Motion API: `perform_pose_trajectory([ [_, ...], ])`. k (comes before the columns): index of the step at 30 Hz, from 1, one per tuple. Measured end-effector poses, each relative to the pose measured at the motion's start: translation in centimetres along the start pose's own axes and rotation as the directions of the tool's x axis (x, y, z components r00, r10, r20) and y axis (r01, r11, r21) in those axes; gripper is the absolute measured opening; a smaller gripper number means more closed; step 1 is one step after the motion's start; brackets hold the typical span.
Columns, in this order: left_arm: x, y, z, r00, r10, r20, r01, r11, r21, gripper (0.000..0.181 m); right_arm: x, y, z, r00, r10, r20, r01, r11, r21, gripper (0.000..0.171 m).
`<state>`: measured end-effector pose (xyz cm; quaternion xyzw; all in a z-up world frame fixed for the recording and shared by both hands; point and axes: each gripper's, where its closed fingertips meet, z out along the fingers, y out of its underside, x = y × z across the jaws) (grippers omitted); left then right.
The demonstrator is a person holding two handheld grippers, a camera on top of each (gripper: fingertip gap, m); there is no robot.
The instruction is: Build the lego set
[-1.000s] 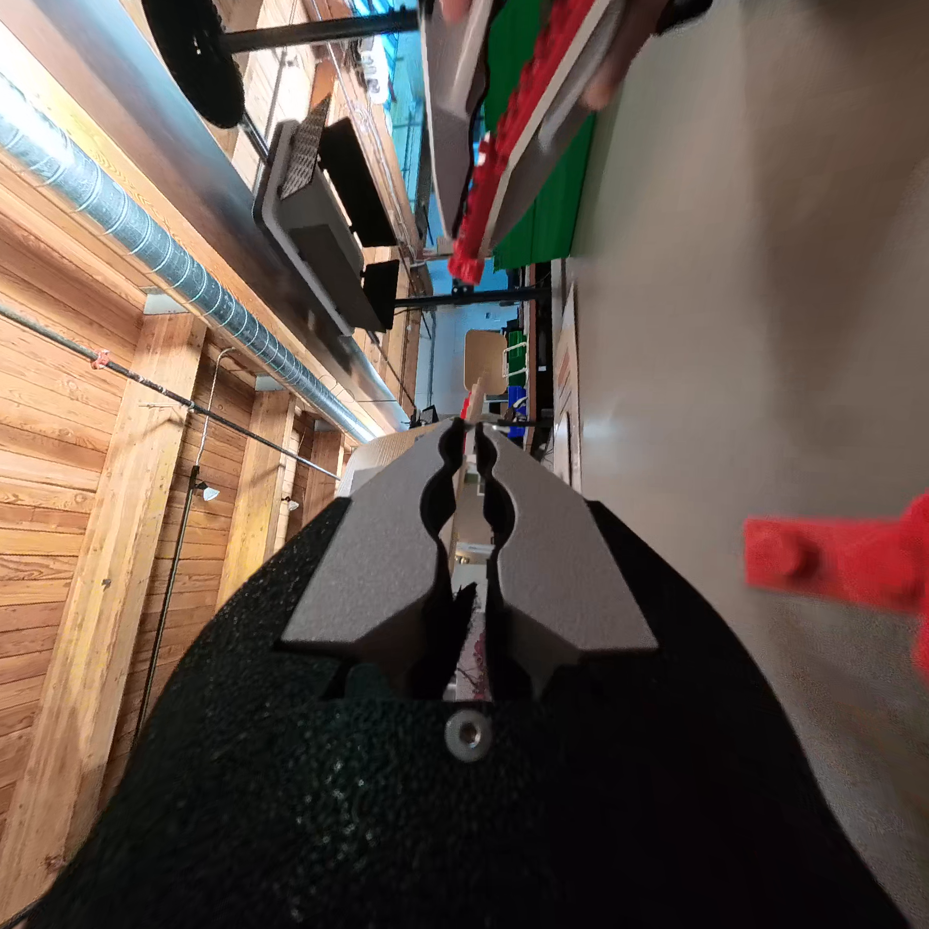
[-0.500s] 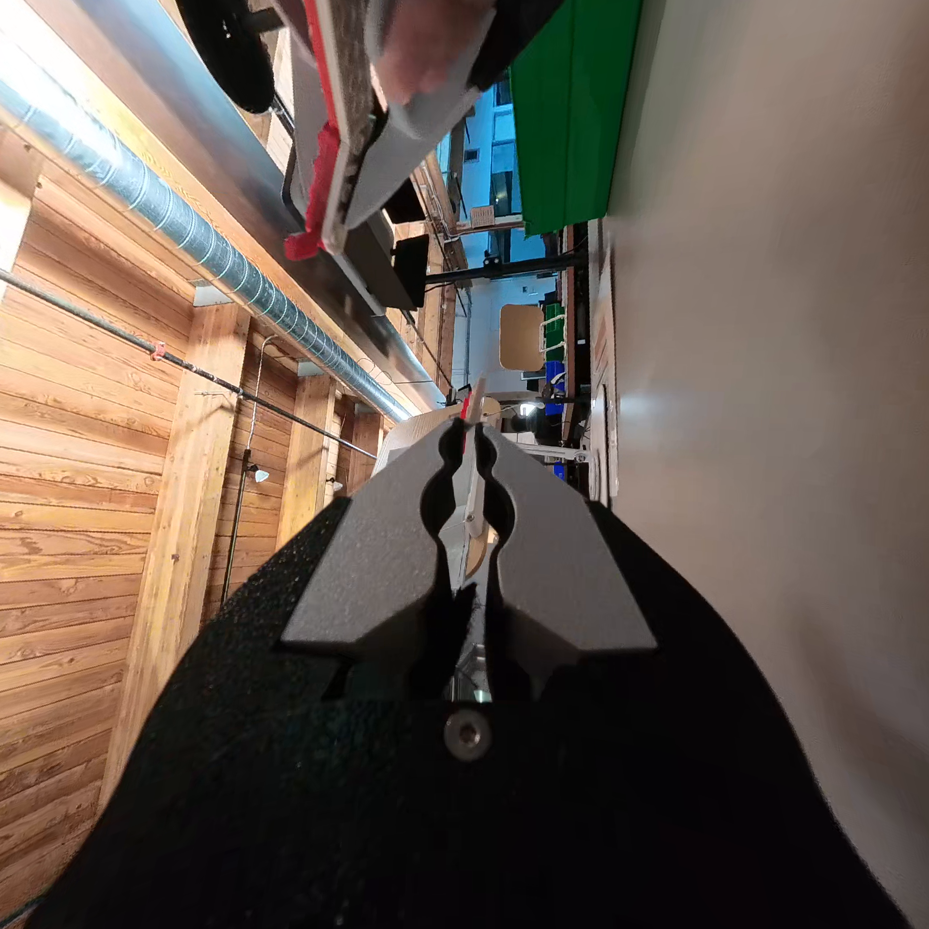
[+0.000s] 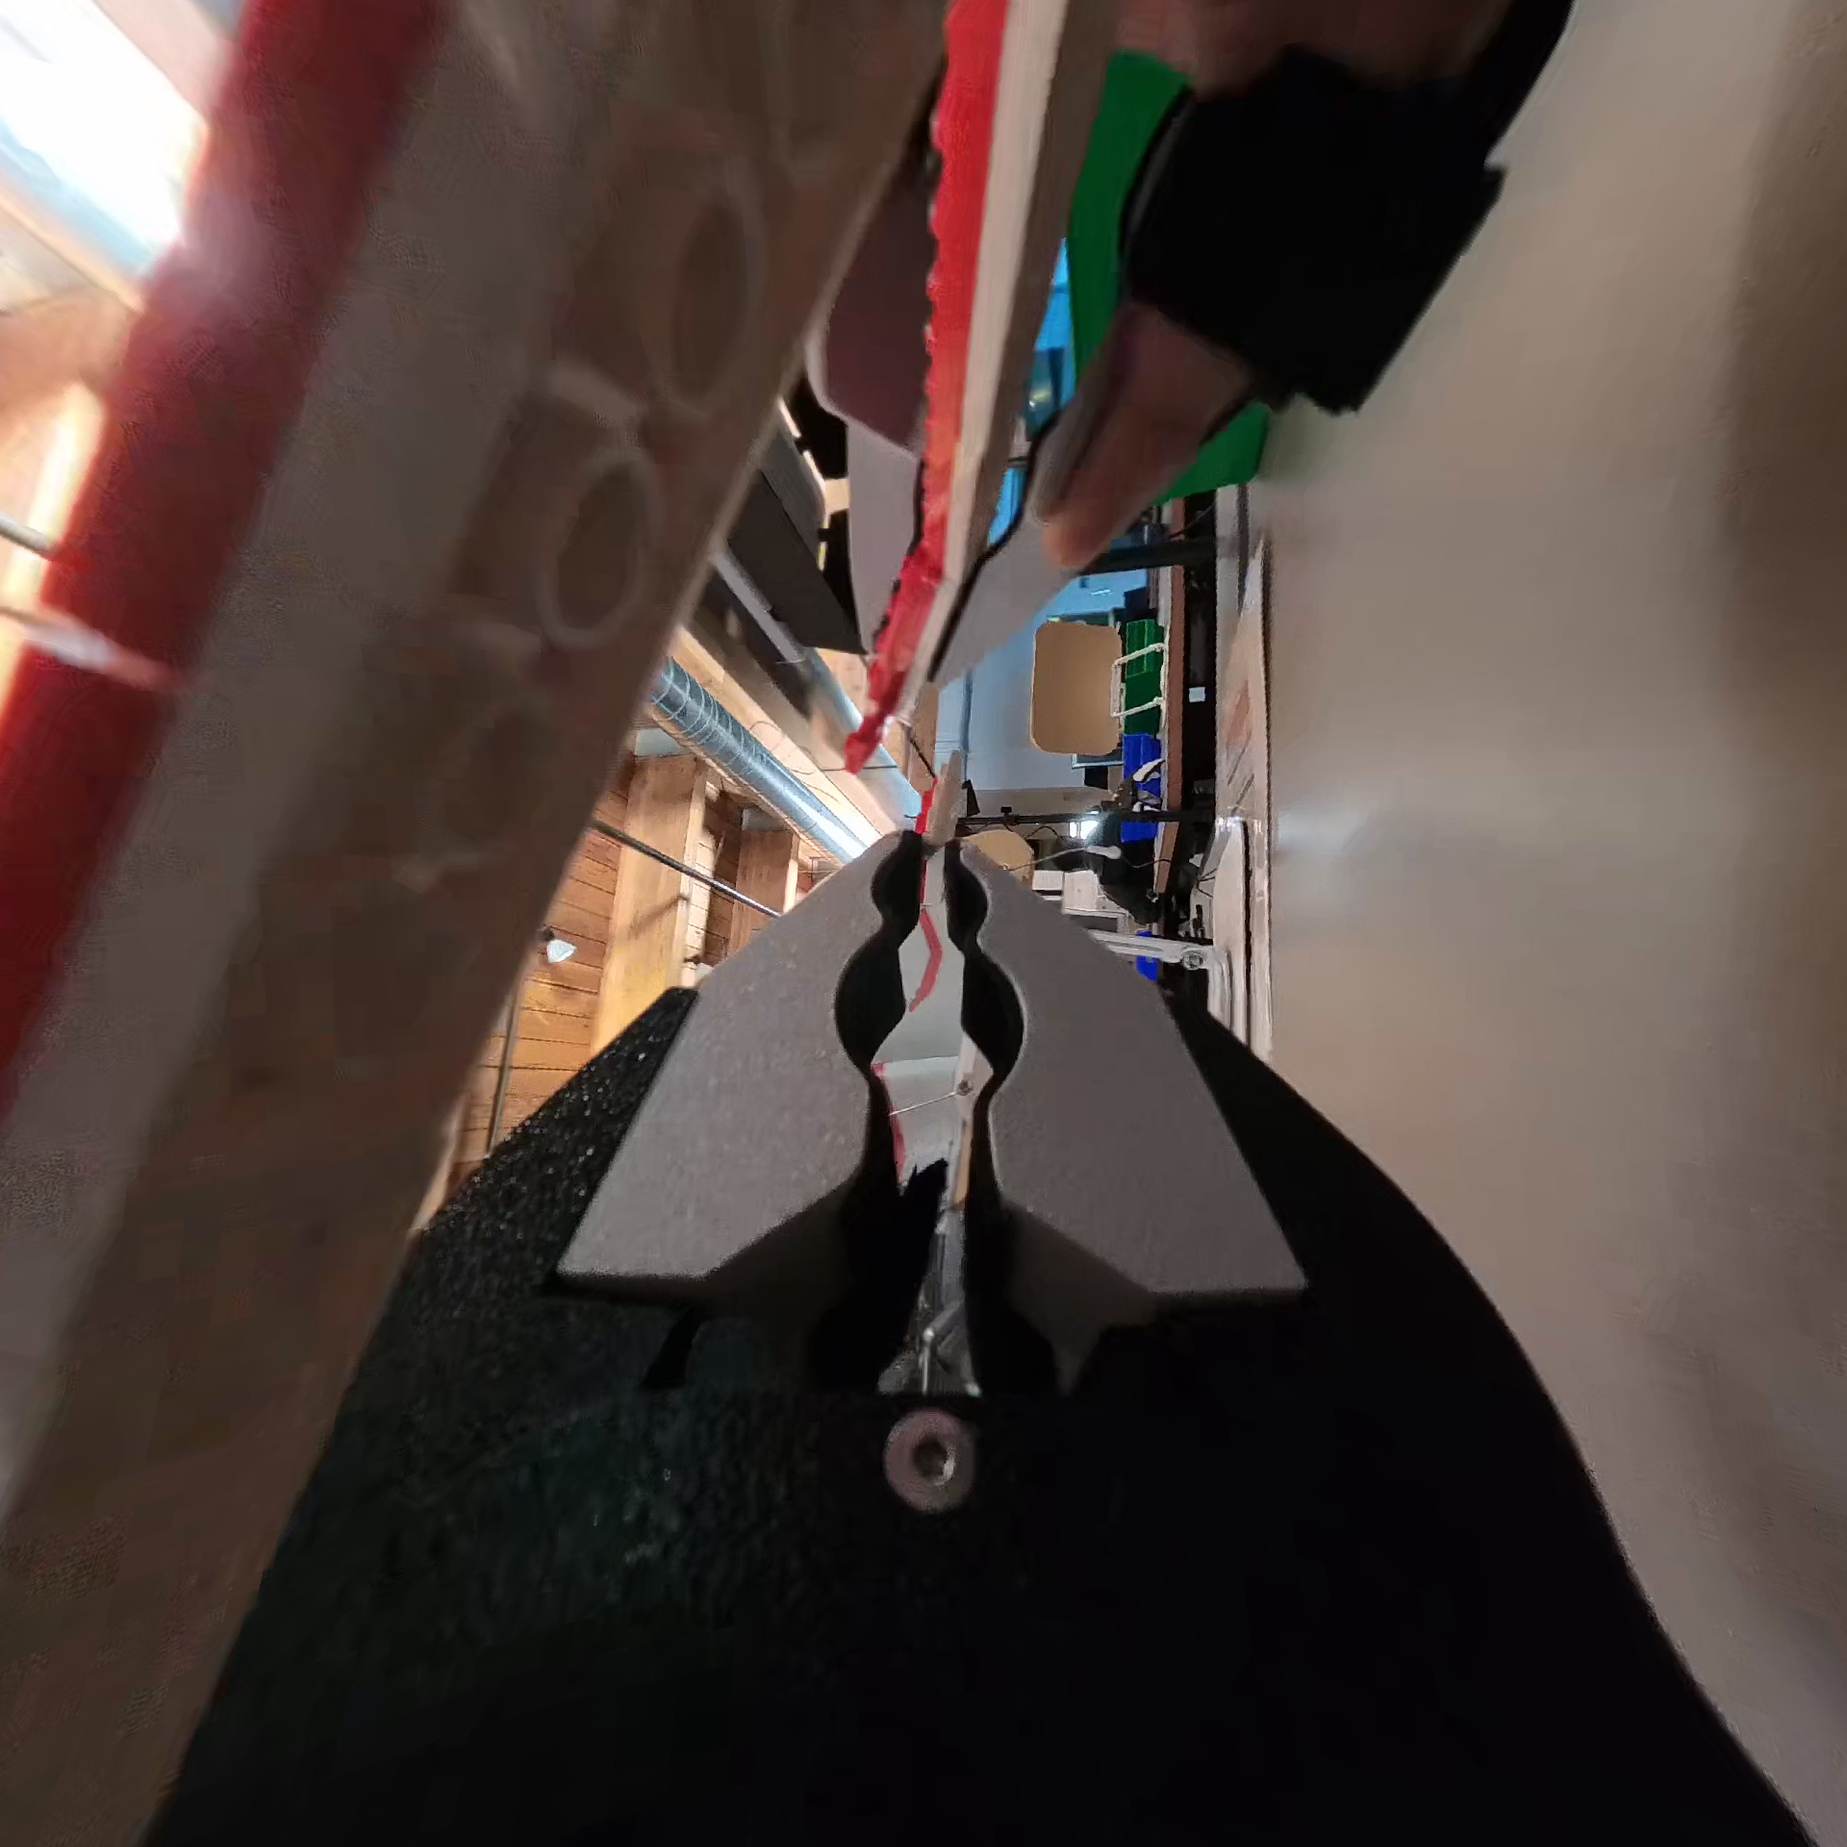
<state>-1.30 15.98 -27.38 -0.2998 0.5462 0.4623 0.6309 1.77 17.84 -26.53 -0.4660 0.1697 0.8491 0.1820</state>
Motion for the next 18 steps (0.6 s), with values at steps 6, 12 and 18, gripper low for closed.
perform_pose_trajectory([
  [6,1.6,0.0,-0.1,0.998,-0.028,-0.056,0.027,1.0,-0.004,0.002,1.8,-0.3,0.2,0.996,-0.028,-0.081,0.03,0.999,0.013,0.009],
  [12,2.1,0.6,0.0,0.996,-0.056,-0.074,0.055,0.998,-0.014,0.002,3.1,-0.7,0.1,0.986,-0.062,-0.154,0.062,0.998,-0.005,0.01],
  [18,2.7,0.6,-0.1,0.993,-0.077,-0.093,0.076,0.997,-0.012,0.002,4.0,-0.9,0.0,0.972,-0.099,-0.212,0.1,0.995,-0.008,0.01],
])
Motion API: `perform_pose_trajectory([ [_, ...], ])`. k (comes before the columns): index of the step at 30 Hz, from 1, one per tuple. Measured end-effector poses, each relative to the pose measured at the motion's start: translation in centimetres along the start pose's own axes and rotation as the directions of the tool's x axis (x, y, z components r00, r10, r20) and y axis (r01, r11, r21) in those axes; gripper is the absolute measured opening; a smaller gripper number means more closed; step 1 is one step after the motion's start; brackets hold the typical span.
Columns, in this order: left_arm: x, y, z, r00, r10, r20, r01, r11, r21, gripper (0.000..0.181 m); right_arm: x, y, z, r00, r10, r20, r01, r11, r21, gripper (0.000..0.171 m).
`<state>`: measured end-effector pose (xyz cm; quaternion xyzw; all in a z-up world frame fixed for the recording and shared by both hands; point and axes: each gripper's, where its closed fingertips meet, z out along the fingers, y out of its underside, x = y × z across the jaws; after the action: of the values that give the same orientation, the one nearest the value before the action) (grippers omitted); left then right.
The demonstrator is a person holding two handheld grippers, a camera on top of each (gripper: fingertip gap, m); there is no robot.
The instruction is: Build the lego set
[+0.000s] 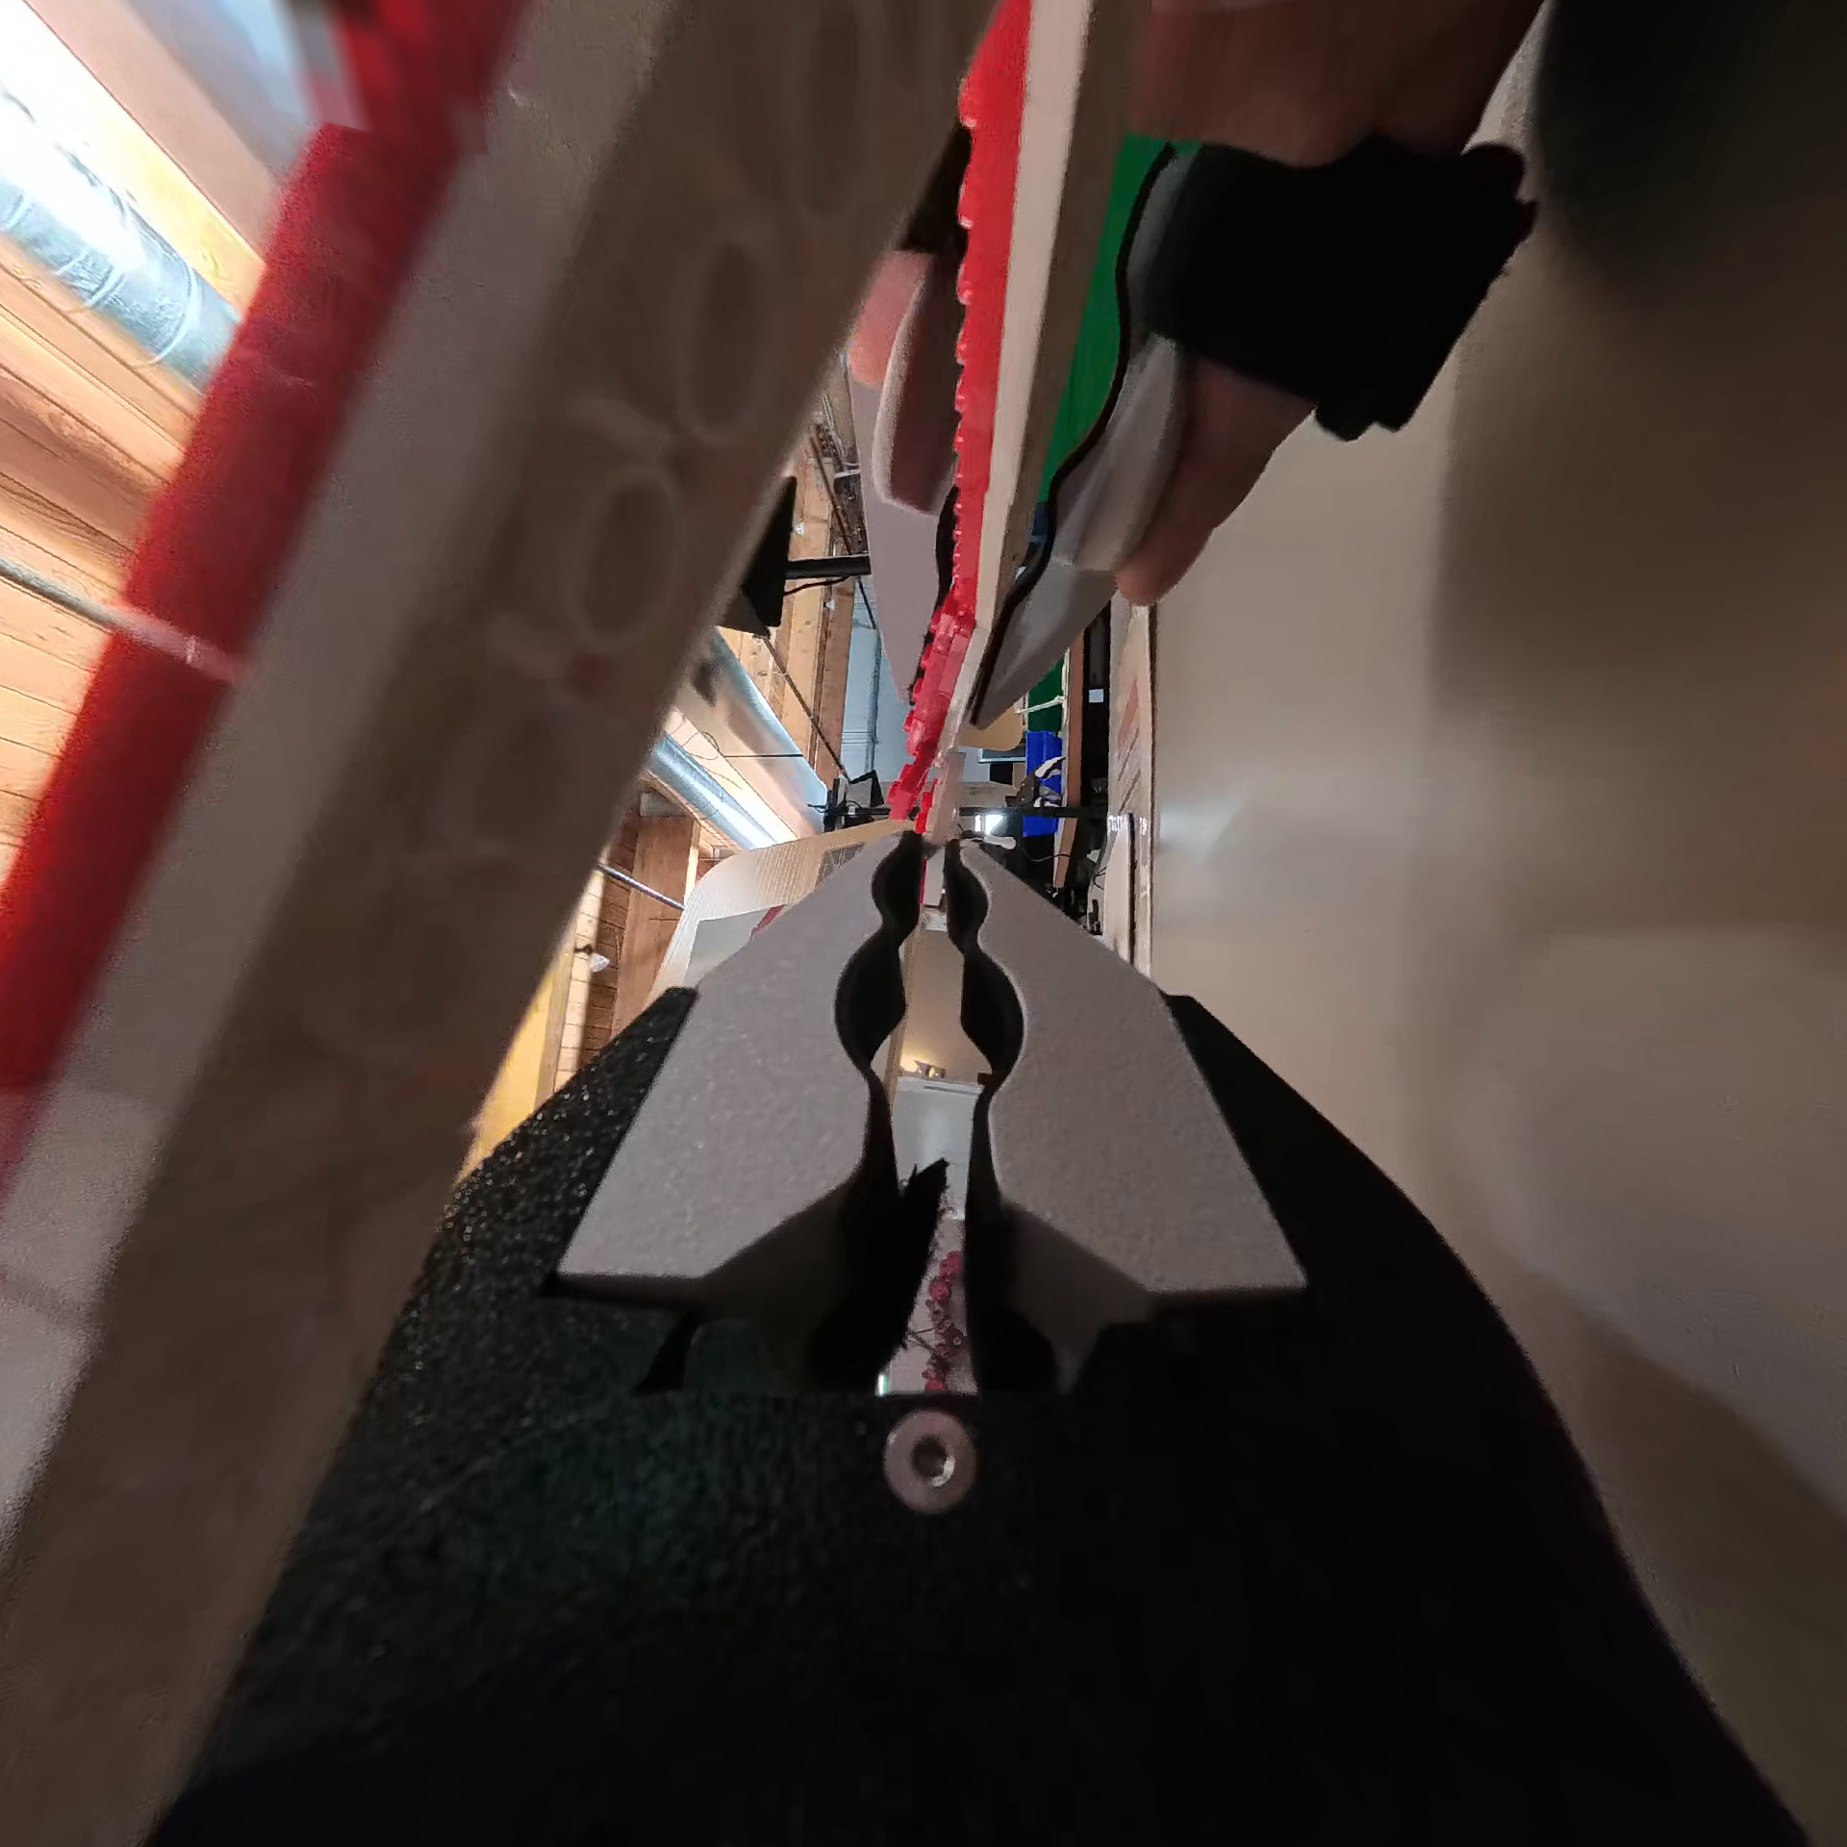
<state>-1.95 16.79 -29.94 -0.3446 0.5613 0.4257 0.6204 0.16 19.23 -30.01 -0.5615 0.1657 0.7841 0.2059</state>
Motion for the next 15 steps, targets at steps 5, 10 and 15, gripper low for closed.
perform_pose_trajectory([
  [5,0.3,0.1,0.1,1.0,-0.013,-0.015,0.013,1.0,-0.004,0.002,0.5,0.0,-0.3,0.998,-0.029,-0.051,0.029,1.0,-0.001,0.012],
  [10,0.7,-0.2,0.1,0.999,-0.028,-0.031,0.028,1.0,0.007,0.002,1.0,-0.4,-0.5,0.993,-0.07,-0.095,0.072,0.997,0.018,0.014],
  [15,1.1,-0.3,0.2,0.998,-0.04,-0.046,0.04,0.999,0.004,0.004,1.5,-0.9,-0.9,0.982,-0.115,-0.152,0.121,0.992,0.031,0.017],
])
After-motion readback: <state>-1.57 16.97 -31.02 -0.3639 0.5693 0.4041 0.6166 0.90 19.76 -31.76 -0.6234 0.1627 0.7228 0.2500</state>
